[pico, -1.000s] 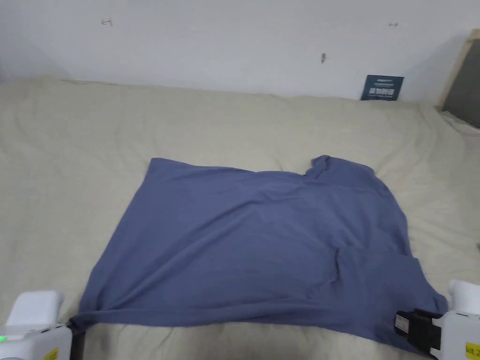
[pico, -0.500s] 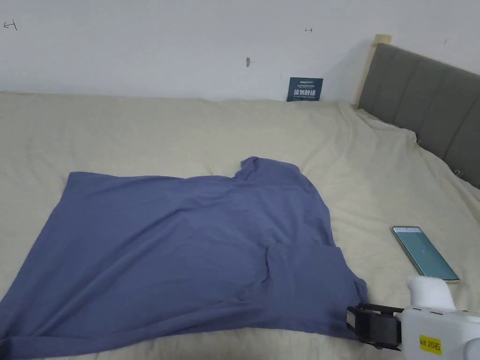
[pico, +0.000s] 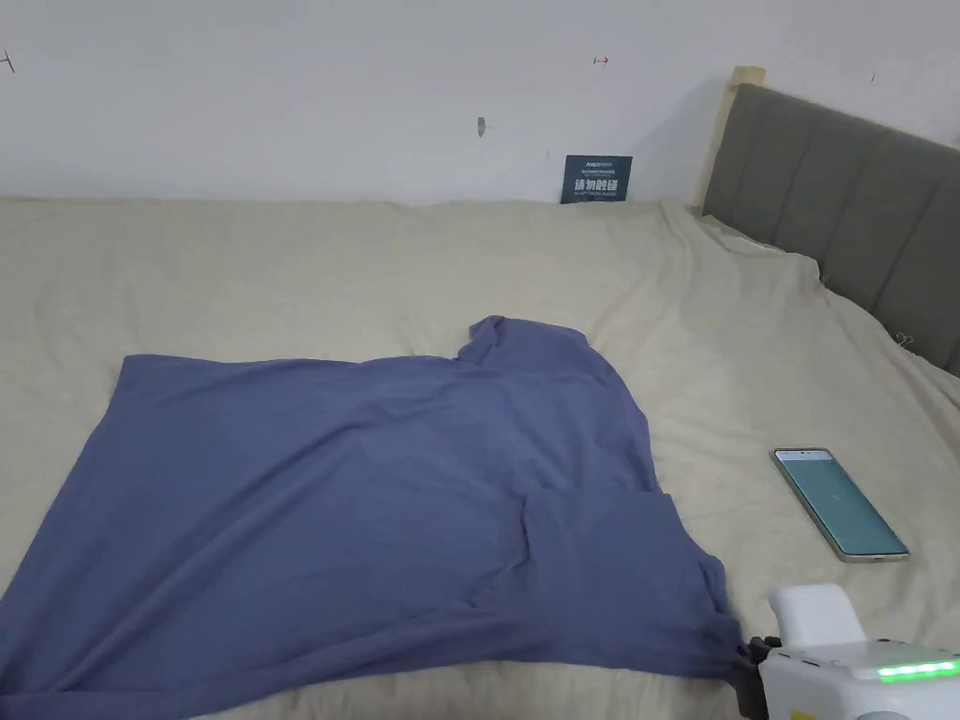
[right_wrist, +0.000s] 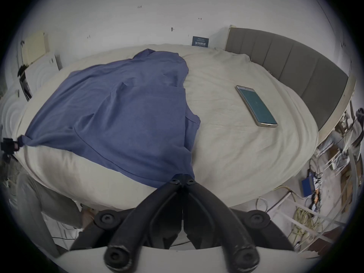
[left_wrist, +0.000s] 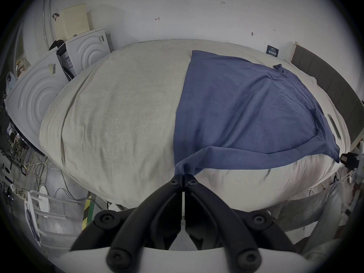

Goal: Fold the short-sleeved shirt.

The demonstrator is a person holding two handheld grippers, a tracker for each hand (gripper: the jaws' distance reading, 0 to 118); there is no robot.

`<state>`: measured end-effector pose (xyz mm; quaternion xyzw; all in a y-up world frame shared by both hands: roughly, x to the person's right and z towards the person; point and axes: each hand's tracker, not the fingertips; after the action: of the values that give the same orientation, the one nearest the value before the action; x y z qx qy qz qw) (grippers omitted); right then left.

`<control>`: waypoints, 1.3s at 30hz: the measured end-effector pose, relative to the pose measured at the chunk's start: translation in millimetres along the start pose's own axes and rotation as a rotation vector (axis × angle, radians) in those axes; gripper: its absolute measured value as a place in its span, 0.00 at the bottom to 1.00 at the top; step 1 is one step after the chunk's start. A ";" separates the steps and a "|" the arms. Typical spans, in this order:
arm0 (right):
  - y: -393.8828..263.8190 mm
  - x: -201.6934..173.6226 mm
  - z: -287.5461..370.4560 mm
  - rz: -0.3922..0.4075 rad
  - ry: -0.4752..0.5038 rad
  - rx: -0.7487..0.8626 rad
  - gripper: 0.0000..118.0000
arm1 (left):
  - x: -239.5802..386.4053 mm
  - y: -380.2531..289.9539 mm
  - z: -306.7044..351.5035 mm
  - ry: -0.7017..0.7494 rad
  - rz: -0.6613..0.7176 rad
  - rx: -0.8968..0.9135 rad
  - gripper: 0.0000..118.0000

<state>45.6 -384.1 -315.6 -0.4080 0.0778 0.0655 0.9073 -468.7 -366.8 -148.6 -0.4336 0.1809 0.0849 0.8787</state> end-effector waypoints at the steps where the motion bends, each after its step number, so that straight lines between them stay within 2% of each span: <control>1: 1.2 1.4 0.8 -0.005 0.008 0.001 0.00 | 0.0 -0.1 -0.2 0.002 0.001 -0.002 0.01; 4: 3.2 3.6 0.1 -0.005 0.002 0.001 0.00 | -0.3 0.6 -2.0 0.003 0.004 -0.007 0.01; 9: 1.8 8.3 6.0 -0.018 0.050 0.004 0.00 | 0.6 3.1 -1.5 0.005 -0.001 -0.005 0.01; 13: 5.0 16.8 12.2 -0.075 0.084 0.034 0.01 | 2.5 5.4 -1.3 0.007 -0.003 -0.005 0.01; 14: 6.4 19.1 13.0 -0.080 0.105 0.043 0.17 | 2.7 5.6 -1.2 0.006 -0.004 -0.005 0.01; 15: 8.0 21.2 12.6 -0.079 0.113 0.039 0.47 | 3.1 5.8 -1.2 0.003 -0.006 -0.005 0.01; 16: 9.0 21.8 11.7 -0.077 0.111 0.035 0.85 | 3.8 6.0 -0.9 0.003 -0.006 -0.006 0.01; 17: 10.0 20.3 9.0 -0.074 0.110 0.027 0.92 | 4.3 6.0 -0.7 0.002 -0.009 -0.005 0.01; 24: 15.8 17.1 -8.9 -0.067 0.109 -0.009 0.91 | 1.9 6.5 -2.2 0.006 -0.008 -0.014 0.01; 28: 13.0 10.3 -17.7 -0.020 0.100 -0.051 0.88 | 0.8 6.3 -4.1 0.009 -0.009 -0.021 0.01; 29: 12.6 8.8 -18.4 0.004 0.130 -0.077 0.80 | 0.9 6.5 -4.9 0.010 -0.009 -0.025 0.01; 30: 12.9 7.0 -18.6 0.014 0.140 -0.075 0.63 | 0.7 6.4 -6.1 0.012 -0.009 -0.026 0.01; 31: 12.4 3.8 -18.8 0.026 0.108 -0.067 0.30 | 0.6 6.4 -7.3 0.013 -0.009 -0.029 0.01; 32: 10.7 1.6 -22.0 0.044 0.097 -0.074 0.04 | 0.7 6.2 -7.8 0.014 -0.010 -0.033 0.01; 39: 10.7 -3.5 -13.1 0.039 0.096 -0.031 0.04 | 0.2 4.4 -9.1 0.012 -0.018 -0.044 0.01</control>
<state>39.0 -387.0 -331.3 -0.4233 0.1284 0.0648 0.8945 -472.0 -371.3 -156.9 -0.4547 0.1804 0.0785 0.8686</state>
